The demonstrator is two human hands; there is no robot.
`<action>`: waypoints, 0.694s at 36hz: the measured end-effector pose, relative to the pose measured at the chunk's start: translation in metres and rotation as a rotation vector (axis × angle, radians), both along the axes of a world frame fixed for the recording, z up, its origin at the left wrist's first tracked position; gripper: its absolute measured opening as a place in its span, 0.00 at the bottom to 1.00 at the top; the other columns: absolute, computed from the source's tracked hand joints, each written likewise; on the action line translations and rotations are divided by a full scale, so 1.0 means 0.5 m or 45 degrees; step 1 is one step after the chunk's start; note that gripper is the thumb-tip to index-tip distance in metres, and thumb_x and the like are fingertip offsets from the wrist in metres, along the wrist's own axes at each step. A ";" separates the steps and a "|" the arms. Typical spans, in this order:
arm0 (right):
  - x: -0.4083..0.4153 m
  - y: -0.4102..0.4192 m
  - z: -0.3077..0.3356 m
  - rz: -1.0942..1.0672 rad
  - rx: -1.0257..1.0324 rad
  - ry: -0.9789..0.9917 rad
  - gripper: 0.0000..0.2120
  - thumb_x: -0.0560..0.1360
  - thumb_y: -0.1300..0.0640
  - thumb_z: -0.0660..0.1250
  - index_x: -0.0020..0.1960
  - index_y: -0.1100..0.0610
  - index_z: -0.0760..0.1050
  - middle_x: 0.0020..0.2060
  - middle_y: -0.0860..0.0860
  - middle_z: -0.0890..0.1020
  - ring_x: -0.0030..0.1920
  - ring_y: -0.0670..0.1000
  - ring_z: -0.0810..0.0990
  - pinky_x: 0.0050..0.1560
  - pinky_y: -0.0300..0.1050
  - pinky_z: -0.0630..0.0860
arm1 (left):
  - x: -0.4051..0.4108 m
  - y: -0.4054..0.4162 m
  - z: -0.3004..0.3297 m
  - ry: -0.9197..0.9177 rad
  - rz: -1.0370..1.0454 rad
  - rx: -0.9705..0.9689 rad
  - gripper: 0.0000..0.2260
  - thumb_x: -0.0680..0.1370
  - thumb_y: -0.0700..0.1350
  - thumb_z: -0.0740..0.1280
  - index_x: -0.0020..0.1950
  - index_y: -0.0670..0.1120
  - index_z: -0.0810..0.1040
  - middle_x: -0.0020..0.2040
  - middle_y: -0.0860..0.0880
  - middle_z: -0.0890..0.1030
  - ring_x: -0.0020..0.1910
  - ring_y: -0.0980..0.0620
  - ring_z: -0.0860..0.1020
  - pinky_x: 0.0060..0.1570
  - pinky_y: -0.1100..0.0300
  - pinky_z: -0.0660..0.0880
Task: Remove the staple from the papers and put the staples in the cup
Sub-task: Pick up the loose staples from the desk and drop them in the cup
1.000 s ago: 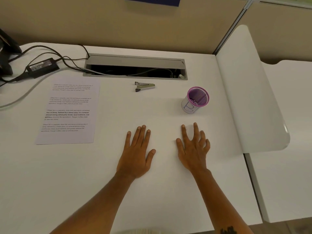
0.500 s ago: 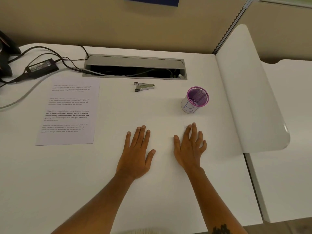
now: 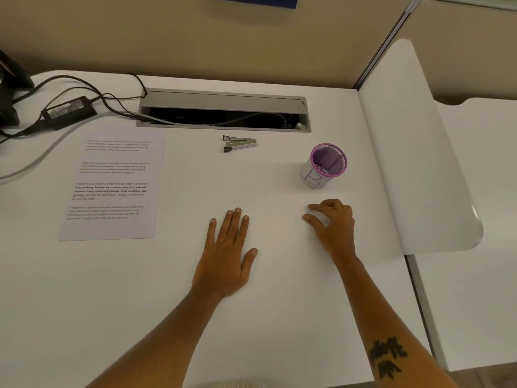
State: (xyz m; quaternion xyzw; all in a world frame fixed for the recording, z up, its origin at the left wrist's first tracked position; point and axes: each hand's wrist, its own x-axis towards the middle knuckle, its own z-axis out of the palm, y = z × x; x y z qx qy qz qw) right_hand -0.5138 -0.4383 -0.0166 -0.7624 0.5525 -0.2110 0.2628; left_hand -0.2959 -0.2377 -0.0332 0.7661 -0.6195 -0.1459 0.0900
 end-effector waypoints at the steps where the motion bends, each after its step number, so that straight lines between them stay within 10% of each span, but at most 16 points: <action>1: 0.002 -0.002 0.000 -0.002 -0.004 -0.009 0.11 0.72 0.49 0.79 0.54 0.47 0.87 0.53 0.46 0.82 0.59 0.53 0.75 0.61 0.63 0.73 | 0.000 0.000 0.000 0.000 0.001 -0.002 0.34 0.87 0.61 0.49 0.88 0.46 0.46 0.89 0.45 0.44 0.88 0.46 0.42 0.86 0.37 0.49; 8: 0.009 -0.006 -0.003 -0.003 -0.072 -0.034 0.08 0.72 0.50 0.80 0.50 0.50 0.89 0.48 0.46 0.83 0.54 0.50 0.76 0.56 0.57 0.75 | 0.000 0.000 0.000 -0.005 -0.002 0.008 0.34 0.87 0.61 0.49 0.88 0.46 0.46 0.89 0.45 0.44 0.88 0.46 0.42 0.85 0.36 0.49; 13: 0.014 -0.006 -0.003 -0.003 -0.144 -0.019 0.06 0.72 0.53 0.80 0.48 0.54 0.89 0.46 0.48 0.84 0.50 0.45 0.73 0.51 0.31 0.68 | 0.000 0.000 0.001 -0.015 -0.005 0.014 0.34 0.87 0.61 0.49 0.88 0.45 0.46 0.89 0.45 0.44 0.88 0.46 0.42 0.85 0.37 0.49; 25: 0.044 -0.004 -0.012 0.103 -0.362 0.212 0.04 0.77 0.65 0.72 0.46 0.61 0.86 0.42 0.54 0.85 0.44 0.56 0.78 0.42 0.50 0.75 | 0.000 0.000 0.003 -0.030 -0.009 0.038 0.34 0.87 0.61 0.46 0.88 0.46 0.44 0.89 0.45 0.42 0.88 0.46 0.40 0.85 0.37 0.48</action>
